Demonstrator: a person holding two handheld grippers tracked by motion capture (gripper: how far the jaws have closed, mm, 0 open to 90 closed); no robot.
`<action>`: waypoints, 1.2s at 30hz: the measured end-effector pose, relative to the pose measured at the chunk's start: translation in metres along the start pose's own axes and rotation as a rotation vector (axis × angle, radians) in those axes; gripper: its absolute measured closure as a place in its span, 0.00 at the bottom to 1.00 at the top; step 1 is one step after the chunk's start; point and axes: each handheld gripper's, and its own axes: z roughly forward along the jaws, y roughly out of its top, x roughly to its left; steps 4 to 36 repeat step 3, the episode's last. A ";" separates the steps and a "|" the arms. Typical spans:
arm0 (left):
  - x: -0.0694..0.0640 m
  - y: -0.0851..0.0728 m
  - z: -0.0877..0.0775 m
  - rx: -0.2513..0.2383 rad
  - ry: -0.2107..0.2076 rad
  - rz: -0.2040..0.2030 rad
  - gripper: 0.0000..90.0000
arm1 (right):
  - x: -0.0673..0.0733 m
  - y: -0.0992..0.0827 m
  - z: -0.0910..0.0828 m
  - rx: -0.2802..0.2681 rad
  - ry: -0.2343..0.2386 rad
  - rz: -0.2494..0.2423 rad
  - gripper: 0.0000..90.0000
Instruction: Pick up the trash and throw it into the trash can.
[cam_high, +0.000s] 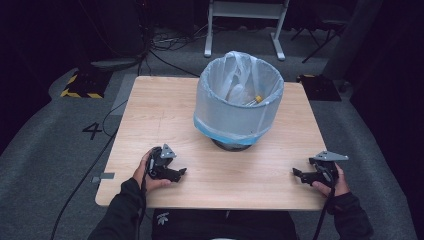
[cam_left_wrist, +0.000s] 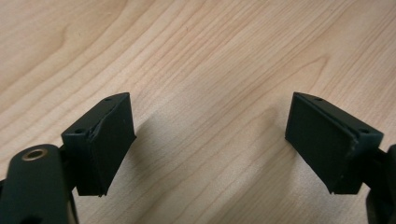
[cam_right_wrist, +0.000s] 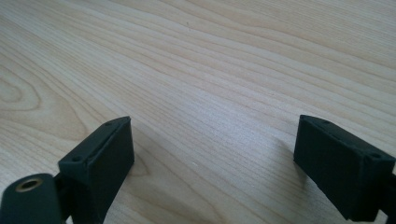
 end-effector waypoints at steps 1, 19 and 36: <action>0.002 0.000 0.001 -0.015 0.005 0.013 0.17 | 0.000 0.000 0.000 0.001 0.002 0.001 0.13; 0.003 -0.002 0.002 -0.021 -0.008 -0.007 0.16 | 0.000 0.000 0.000 0.000 0.002 -0.001 0.13; 0.003 -0.002 0.002 -0.021 -0.008 -0.007 0.16 | 0.000 0.000 0.000 0.000 0.002 -0.001 0.13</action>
